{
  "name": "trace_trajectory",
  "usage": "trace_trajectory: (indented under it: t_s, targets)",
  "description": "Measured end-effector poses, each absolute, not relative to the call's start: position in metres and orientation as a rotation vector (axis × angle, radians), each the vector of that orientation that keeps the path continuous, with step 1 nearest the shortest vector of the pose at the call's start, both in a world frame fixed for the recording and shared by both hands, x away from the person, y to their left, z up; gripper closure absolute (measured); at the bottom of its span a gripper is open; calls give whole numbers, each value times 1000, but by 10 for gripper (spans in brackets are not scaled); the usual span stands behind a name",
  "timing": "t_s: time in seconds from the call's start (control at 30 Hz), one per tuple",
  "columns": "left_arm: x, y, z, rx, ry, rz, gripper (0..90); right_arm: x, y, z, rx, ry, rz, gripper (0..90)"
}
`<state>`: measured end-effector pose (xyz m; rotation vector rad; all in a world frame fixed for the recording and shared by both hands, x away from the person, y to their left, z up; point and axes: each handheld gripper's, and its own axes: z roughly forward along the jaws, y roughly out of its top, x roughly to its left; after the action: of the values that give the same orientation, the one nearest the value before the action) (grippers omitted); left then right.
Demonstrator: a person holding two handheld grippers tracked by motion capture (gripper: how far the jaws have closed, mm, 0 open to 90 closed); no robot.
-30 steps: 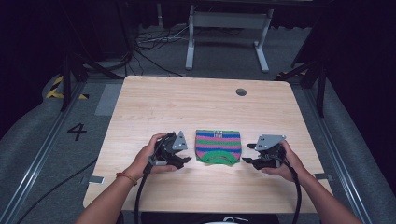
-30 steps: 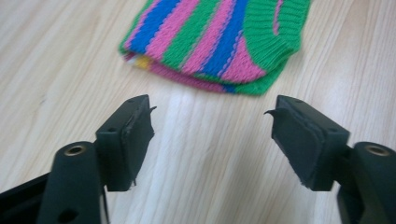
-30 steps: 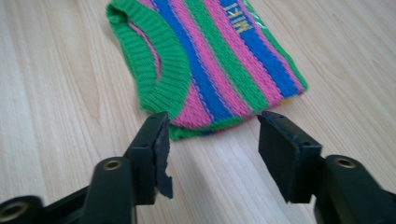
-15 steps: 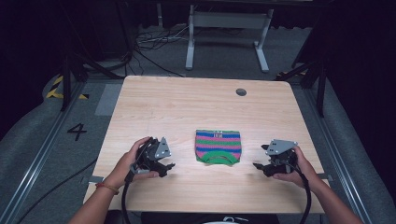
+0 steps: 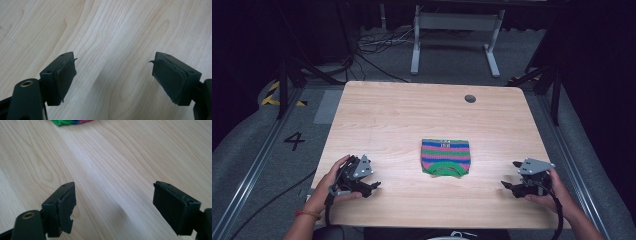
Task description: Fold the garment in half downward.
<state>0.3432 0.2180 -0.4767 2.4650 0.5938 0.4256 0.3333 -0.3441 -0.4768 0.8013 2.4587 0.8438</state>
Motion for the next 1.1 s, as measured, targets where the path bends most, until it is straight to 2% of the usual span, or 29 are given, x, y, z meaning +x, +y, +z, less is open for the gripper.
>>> trace_trajectory:
  t_s: [0.33, 0.5, 0.57, 0.9, 1.1]
  targets:
    - [331, 262, -490, 2337, 784, 328, 168, 307, -409, -503, 1075, 2401, 1006, 179]
    - [326, 272, -497, 2303, 845, 286, 165, 304, -423, -505, 1154, 2365, 1036, 176]
    - [324, 276, -500, 2256, 878, 287, 156, 304, -425, -505, 1166, 2365, 1051, 174]
    - [324, 273, -501, 2250, 954, 321, 104, 303, -423, -506, 1143, 2371, 1027, 157]
    - [327, 267, -502, 2262, 989, 321, 26, 303, -422, -506, 1161, 2359, 1020, 150]
